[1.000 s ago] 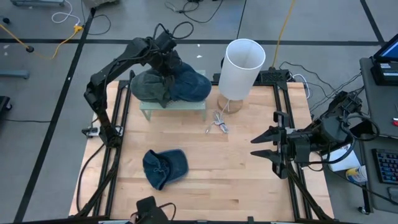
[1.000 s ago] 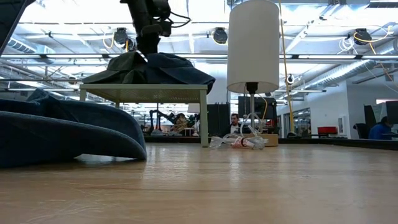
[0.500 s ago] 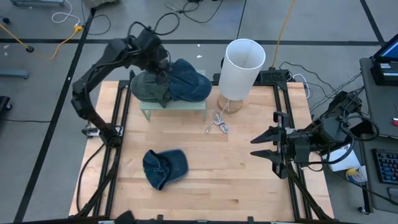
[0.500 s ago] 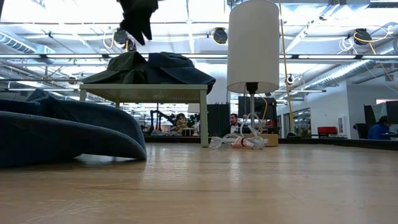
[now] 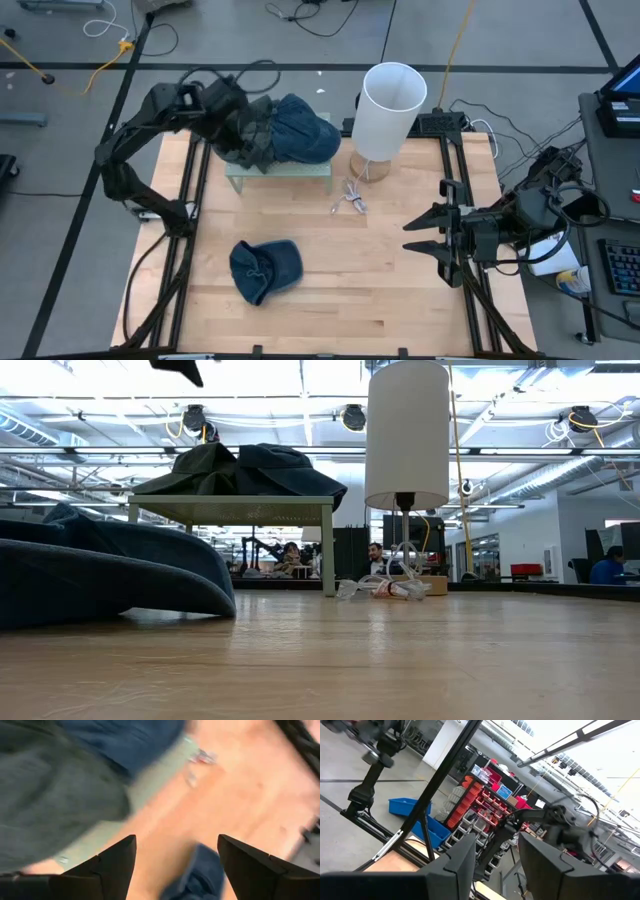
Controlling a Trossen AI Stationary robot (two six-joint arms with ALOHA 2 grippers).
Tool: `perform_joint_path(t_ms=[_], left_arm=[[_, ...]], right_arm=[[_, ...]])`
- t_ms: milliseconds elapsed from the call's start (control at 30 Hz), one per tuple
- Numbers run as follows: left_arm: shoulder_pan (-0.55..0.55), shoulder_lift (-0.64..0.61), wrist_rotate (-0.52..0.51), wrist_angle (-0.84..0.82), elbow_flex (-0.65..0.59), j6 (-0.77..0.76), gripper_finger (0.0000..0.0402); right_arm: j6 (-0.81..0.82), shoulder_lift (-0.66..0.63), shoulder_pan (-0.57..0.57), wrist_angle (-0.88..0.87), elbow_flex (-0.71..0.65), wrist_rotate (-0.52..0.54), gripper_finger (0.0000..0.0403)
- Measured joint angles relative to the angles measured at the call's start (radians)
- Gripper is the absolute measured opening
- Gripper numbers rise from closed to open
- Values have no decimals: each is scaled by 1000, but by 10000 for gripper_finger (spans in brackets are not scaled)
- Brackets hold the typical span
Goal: Pick & Place hat
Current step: Stack the blue cap on top of the stacked blue caps on the shelf
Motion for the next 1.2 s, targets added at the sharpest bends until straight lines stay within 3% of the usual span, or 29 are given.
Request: perform_joint_path(t_ms=[567,700,900,1200], left_arm=[[-430,-19,5,-3,1,-326,243],[-528,-17,-75,0,-10,-369,246],[-613,-16,-86,-1,-124,-369,235],[-673,-17,-99,45,-378,-365,225]], right_arm=[[0,0,0,0,0,0,142],[12,0,0,0,0,0,142],[167,0,0,-45,0,-1,142],[536,4,0,-82,-6,3,142]])
